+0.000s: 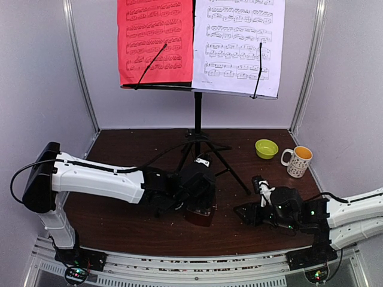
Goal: Set up the instrument practice props
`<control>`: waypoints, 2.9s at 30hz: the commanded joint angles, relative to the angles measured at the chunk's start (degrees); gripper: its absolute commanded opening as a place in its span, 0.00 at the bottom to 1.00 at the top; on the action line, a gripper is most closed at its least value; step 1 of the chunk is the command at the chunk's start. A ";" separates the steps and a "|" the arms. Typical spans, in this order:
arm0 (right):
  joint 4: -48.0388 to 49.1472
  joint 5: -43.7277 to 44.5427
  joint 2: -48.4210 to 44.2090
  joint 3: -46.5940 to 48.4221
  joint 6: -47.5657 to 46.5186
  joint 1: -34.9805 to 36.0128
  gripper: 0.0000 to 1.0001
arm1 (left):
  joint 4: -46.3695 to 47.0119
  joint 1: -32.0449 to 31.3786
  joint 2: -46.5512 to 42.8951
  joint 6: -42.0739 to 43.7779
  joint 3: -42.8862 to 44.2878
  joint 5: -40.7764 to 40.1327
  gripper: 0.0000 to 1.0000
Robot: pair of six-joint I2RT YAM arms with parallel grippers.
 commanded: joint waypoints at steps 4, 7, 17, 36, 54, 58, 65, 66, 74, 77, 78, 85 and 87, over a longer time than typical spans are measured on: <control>6.48 -4.11 -3.36 -0.90 -6.05 -0.22 0.55 | 3.23 -3.70 -6.32 14.73 2.45 -2.11 0.21; 9.06 -5.60 -6.42 -2.70 -9.22 -0.13 0.55 | 0.37 -5.79 -6.72 21.87 5.56 -5.76 0.17; 8.06 -11.49 -12.35 -4.05 -16.51 0.10 0.56 | -4.76 -7.98 -11.03 32.89 8.96 -10.54 0.09; 16.79 -12.85 -1.52 1.91 -15.00 0.27 0.57 | 7.69 -9.21 -16.23 42.73 7.74 -6.35 0.04; 16.09 -11.79 -0.92 7.89 -16.07 0.23 0.44 | 12.16 -9.91 -18.65 44.58 4.28 -0.40 0.00; 15.99 -12.25 -0.12 8.03 -15.29 0.27 0.38 | 12.66 -10.08 -18.87 45.07 4.23 -0.52 0.00; 16.01 -11.01 -0.04 6.30 -12.81 0.19 0.41 | 13.71 -10.18 -20.00 44.99 3.58 -0.96 0.00; 15.96 -10.99 -0.15 6.12 -12.54 0.13 0.41 | 13.80 -10.18 -20.16 44.99 3.49 -0.92 0.00; 15.73 -10.99 -0.02 7.27 -12.38 0.14 0.36 | 14.65 -10.35 -20.58 45.12 3.18 0.28 0.00; 15.24 -10.78 0.56 7.70 -12.00 0.18 0.35 | 15.03 -10.35 -20.69 45.15 3.09 -0.24 0.00; 15.30 -10.78 0.70 7.72 -11.74 0.08 0.35 | 15.17 -10.35 -20.74 45.17 3.09 -0.28 0.00; 15.09 -9.98 1.42 7.84 -10.81 0.12 0.30 | 15.67 -10.44 -21.37 45.07 2.82 -0.31 0.00; 15.19 -9.63 1.26 8.04 -10.69 -0.04 0.27 | 15.70 -10.44 -21.43 45.07 2.75 -0.01 0.00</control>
